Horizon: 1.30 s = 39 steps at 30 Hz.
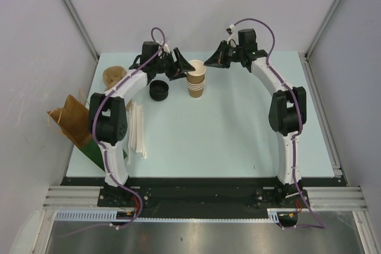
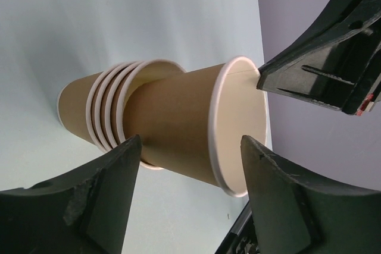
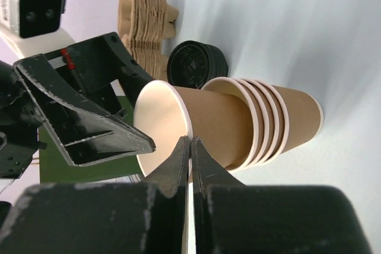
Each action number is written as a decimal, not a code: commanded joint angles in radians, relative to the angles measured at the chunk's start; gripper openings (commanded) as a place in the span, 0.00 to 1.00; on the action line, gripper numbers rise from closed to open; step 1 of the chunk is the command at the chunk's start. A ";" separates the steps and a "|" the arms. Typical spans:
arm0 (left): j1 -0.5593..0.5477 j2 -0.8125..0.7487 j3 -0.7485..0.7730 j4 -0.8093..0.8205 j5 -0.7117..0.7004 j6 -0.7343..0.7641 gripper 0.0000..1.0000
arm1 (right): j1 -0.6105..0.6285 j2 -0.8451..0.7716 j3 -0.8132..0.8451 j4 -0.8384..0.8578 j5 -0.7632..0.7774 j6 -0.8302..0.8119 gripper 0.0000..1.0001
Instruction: Pack the takeout coffee
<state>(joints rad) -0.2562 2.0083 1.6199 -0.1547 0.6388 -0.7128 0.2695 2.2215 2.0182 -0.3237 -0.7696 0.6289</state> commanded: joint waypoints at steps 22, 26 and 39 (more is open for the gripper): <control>-0.011 -0.354 0.279 -0.304 -0.060 0.405 1.00 | -0.131 -0.439 -0.042 -0.106 -0.166 -0.109 0.00; -0.011 -0.486 0.224 -0.356 -0.059 0.535 1.00 | -0.131 -0.545 -0.122 -0.230 -0.188 -0.260 0.00; -0.011 -0.838 -0.080 -0.390 -0.104 0.817 0.99 | -0.053 -0.804 -0.622 -0.342 -0.043 -0.572 0.00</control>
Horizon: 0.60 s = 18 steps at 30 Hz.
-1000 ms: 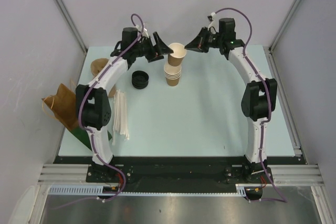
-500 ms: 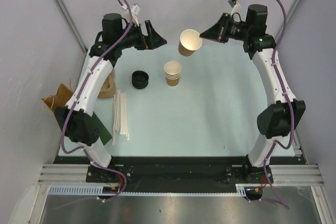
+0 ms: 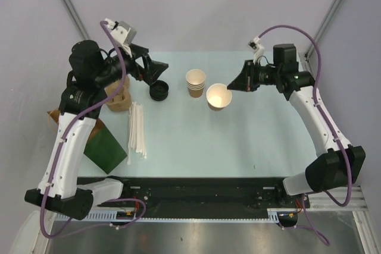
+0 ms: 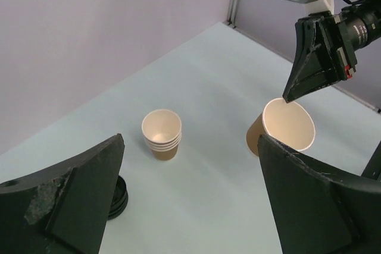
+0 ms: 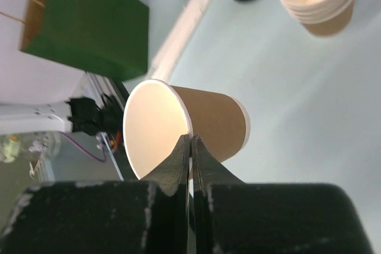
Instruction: Pack the takeout coffee
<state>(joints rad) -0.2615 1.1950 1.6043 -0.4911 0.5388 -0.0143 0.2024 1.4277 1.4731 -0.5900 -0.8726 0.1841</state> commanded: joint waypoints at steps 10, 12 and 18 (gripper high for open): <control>-0.005 -0.127 -0.290 -0.027 0.079 0.157 1.00 | 0.091 0.168 -0.180 -0.119 0.012 -0.285 0.00; -0.005 -0.130 -0.323 -0.020 0.096 0.152 1.00 | 0.095 0.209 -0.181 -0.103 -0.026 -0.307 0.00; -0.005 -0.133 -0.392 0.020 0.110 0.129 1.00 | 0.155 0.290 -0.186 -0.041 -0.098 -0.356 0.00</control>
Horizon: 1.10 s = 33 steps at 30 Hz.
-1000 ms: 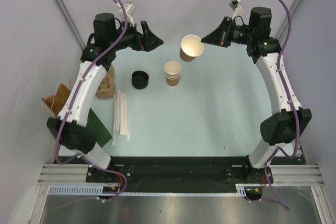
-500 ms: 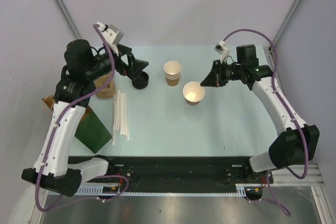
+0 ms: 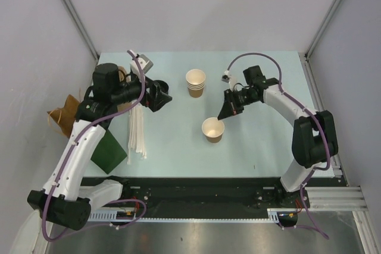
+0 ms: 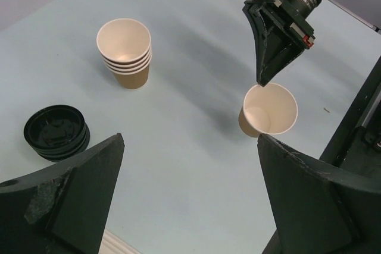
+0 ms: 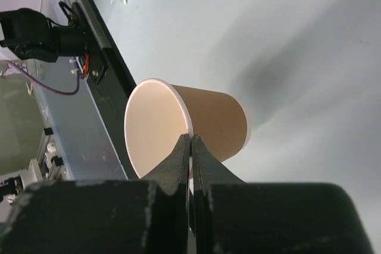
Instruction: Pack the takeout coffee
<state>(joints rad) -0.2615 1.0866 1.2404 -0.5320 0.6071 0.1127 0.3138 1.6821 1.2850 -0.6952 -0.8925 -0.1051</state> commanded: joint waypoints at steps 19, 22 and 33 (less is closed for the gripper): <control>-0.005 -0.021 -0.084 0.079 0.029 -0.002 0.99 | 0.128 0.151 0.004 0.138 -0.118 -0.171 0.00; -0.005 -0.013 -0.079 0.076 0.026 -0.002 1.00 | 0.122 0.160 0.004 0.138 -0.118 -0.170 0.02; -0.005 0.051 -0.010 0.044 -0.046 0.011 1.00 | 0.096 0.134 0.037 0.138 -0.097 -0.131 0.46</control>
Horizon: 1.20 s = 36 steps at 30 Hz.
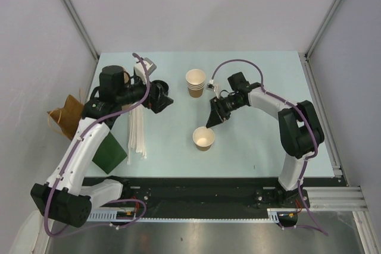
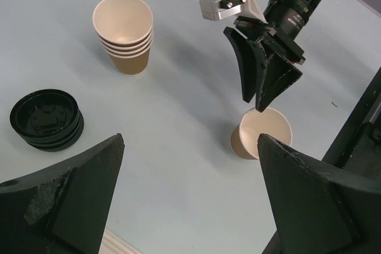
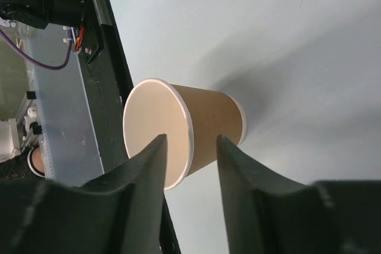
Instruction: Pack the takeout coffee
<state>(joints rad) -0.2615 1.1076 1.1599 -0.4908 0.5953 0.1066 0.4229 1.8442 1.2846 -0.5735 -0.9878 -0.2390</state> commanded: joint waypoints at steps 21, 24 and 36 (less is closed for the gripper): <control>-0.010 0.586 0.431 -0.106 -0.620 -0.030 0.62 | -0.101 -0.327 0.340 0.015 0.577 0.061 1.00; -0.021 0.644 0.449 -0.141 -0.540 0.069 0.55 | -0.105 -0.336 0.337 -0.003 0.545 0.052 1.00; -0.024 0.842 0.584 -0.253 -0.448 0.203 0.49 | -0.194 -0.330 0.332 -0.006 0.362 0.098 1.00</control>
<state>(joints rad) -0.2798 1.9045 1.6672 -0.7181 0.1177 0.2626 0.2649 1.5265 1.6016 -0.5953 -0.5529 -0.1734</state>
